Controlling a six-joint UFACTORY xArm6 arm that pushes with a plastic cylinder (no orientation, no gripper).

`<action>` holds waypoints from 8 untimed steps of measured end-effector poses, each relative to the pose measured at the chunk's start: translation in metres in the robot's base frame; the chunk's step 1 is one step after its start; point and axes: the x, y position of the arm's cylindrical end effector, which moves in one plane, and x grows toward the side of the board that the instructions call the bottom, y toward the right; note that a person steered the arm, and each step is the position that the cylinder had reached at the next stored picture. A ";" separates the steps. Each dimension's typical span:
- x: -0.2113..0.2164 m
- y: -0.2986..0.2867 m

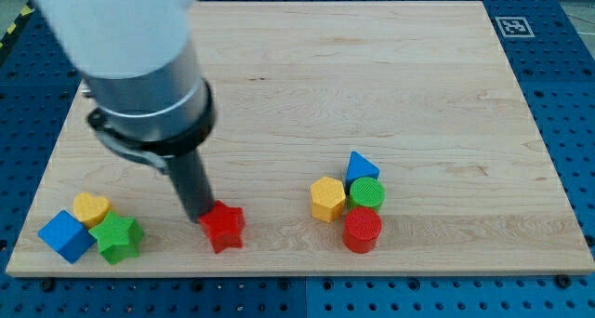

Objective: Slide the red star into the bottom left of the yellow hexagon

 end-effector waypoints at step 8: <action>0.036 0.058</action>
